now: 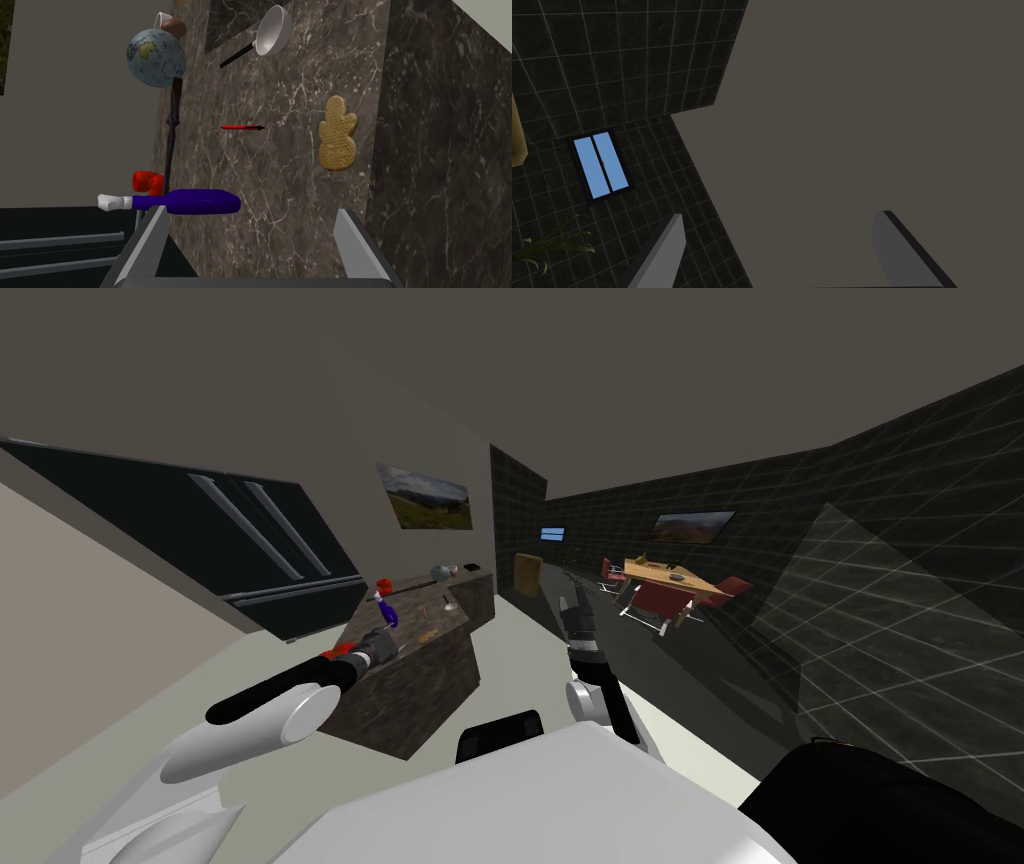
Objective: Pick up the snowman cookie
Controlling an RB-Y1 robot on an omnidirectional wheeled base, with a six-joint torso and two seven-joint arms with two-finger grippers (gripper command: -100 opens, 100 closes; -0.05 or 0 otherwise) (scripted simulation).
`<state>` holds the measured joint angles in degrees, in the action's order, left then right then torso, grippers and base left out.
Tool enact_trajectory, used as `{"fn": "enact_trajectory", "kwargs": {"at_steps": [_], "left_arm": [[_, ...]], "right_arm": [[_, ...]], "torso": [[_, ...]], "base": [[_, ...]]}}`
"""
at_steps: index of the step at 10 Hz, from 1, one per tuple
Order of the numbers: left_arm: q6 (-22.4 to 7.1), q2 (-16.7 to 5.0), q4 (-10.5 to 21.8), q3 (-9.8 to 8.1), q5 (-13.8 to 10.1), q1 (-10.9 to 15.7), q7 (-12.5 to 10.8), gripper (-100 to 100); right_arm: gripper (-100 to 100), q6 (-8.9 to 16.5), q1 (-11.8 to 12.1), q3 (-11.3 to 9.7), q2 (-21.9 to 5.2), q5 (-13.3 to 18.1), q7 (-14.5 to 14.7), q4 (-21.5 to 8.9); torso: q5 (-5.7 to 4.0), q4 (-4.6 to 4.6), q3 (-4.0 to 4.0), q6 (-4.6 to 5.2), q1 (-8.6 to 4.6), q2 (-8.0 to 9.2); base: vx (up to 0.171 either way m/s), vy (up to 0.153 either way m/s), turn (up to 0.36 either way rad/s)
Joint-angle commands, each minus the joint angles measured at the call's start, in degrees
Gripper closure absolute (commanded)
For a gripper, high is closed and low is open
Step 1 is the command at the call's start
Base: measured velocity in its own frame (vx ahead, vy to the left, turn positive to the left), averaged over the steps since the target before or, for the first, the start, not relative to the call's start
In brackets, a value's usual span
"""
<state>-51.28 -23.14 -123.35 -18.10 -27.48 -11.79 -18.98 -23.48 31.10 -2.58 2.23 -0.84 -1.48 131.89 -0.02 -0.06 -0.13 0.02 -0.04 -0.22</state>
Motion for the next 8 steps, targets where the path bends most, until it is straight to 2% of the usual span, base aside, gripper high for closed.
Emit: {"fn": "enact_trajectory", "kwargs": {"at_steps": [1,3,4,6,7,8], "left_arm": [[-2.9,-1.0,0.9,-0.09,-1.2,0.7,-1.2,-100],[-5.1,-1.0,0.9,-0.09,-1.2,0.7,-1.2,-100],[-7.1,-2.0,1.9,-0.12,-2.3,1.4,-2.4,-100],[-9.3,-2.0,1.9,-0.12,-2.3,1.4,-2.4,-100],[-11.5,-3.0,3.0,-0.07,-3.4,2.0,-3.5,-100],[-13.2,-3.0,3.0,-0.07,-3.4,2.0,-3.5,-100]], "right_arm": [[0,0.0,0.0,0.0,0.0,0.0,0.0,0.0],[0,0.0,0.0,0.0,0.0,0.0,0.0,0.0],[0,0.0,0.0,0.0,0.0,0.0,0.0,0.0],[0,0.0,0.0,0.0,0.0,0.0,0.0,0.0],[0,0.0,0.0,0.0,0.0,0.0,0.0,0.0],[0,0.0,0.0,0.0,0.0,0.0,0.0,0.0]], "torso": [[0.00,0.00,0.00,0.00,0.00,0.00],[0.00,-0.02,-0.05,0.00,-0.03,-0.09],[0.00,-0.01,-0.01,0.00,0.01,-0.02],[0.00,-0.02,-0.05,0.00,-0.02,-0.09],[0.01,-0.01,-0.01,0.00,0.04,-0.01],[0.01,-0.02,-0.06,0.01,0.03,-0.11]], "base": [[0.048,-0.024,0.016],[0.051,-0.027,0.004],[0.059,-0.030,0.003],[0.049,-0.022,0.003],[0.071,-0.020,-0.008],[0.074,-0.020,-0.003]]}}
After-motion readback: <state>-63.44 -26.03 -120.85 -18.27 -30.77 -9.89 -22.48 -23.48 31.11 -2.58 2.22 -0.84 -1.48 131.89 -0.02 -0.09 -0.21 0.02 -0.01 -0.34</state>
